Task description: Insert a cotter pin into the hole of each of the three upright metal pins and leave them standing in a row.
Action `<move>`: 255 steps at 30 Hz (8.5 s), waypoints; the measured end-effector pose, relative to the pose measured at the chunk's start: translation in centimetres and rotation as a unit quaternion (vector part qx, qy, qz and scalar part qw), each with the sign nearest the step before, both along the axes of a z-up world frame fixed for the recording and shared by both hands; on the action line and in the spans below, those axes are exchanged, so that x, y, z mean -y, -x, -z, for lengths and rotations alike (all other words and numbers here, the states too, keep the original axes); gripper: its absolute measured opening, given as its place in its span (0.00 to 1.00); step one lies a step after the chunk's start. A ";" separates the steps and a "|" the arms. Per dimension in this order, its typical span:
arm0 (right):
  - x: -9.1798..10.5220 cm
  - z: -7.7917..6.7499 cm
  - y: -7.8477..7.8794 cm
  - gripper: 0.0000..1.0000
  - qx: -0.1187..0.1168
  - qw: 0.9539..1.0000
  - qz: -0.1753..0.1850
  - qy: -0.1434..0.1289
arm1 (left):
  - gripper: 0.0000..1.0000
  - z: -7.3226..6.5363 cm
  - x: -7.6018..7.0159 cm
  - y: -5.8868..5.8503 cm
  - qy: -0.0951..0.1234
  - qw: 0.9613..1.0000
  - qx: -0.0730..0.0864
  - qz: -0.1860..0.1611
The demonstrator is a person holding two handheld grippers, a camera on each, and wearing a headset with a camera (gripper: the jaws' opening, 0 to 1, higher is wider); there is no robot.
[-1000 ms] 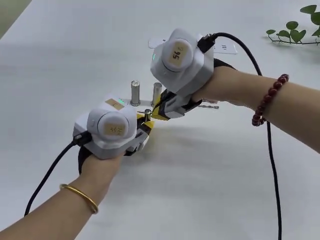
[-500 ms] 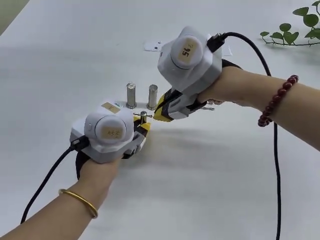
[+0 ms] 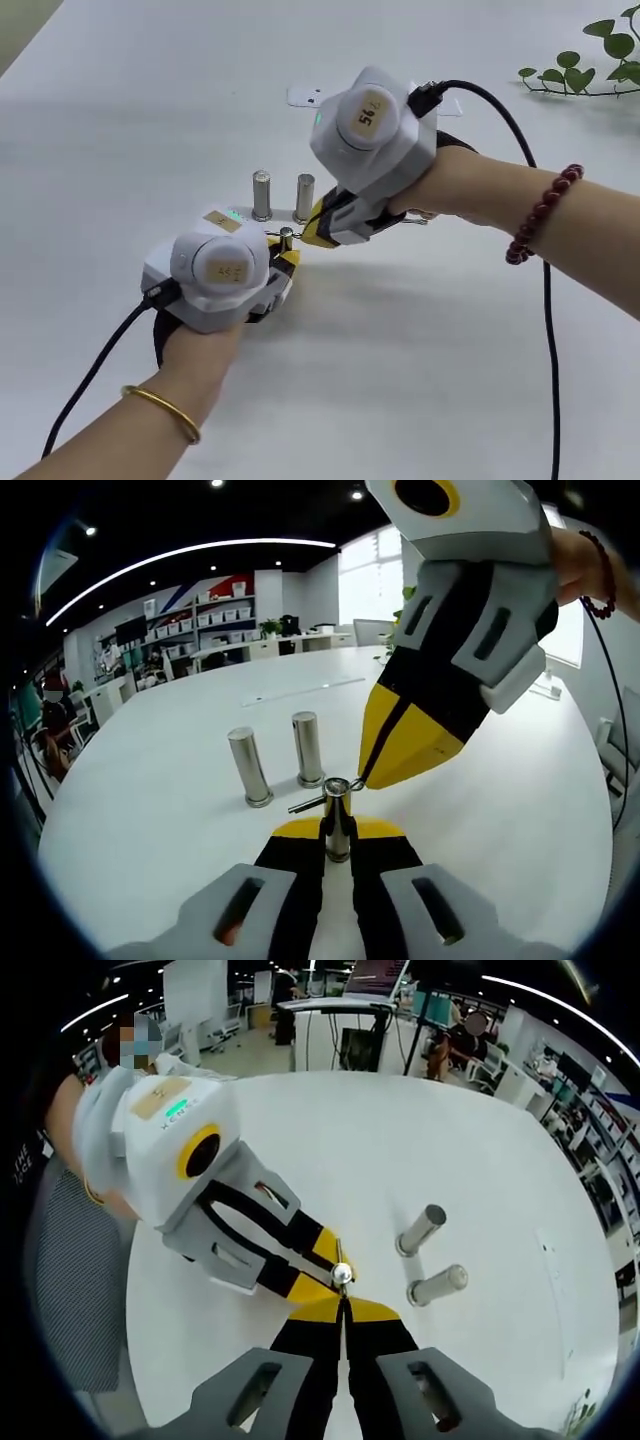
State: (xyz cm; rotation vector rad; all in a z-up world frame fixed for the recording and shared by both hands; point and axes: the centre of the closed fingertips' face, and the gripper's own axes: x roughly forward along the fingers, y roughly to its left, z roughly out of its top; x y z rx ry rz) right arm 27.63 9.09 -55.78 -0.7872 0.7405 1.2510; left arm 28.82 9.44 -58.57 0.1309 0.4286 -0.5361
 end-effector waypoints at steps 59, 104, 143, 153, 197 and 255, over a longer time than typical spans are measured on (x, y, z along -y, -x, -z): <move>8.4 -0.9 1.1 0.29 -0.049 0.954 0.248 -0.160 | 0.06 -0.3 -2.4 -0.9 -0.010 0.999 0.001 -0.036; 5.0 -1.9 -2.6 0.30 -0.012 0.929 0.270 -0.254 | 0.39 -2.1 -4.4 0.8 0.023 0.998 -0.020 -0.063; 0.5 2.0 -8.7 0.12 0.006 0.890 0.348 -0.294 | 0.61 -5.6 -6.9 3.9 0.035 0.999 0.012 -0.035; 0.4 2.0 -8.9 0.09 0.015 0.890 0.352 -0.290 | 0.72 -5.7 -6.8 4.1 0.032 0.999 0.016 -0.031; 3.6 0.6 -1.8 0.08 0.060 0.905 0.346 -0.240 | 0.99 -6.4 -4.4 6.5 0.040 0.999 0.014 0.024; 4.6 0.3 1.2 0.17 0.034 0.918 0.307 -0.251 | 0.99 -5.6 -3.6 6.9 0.023 0.999 0.003 0.048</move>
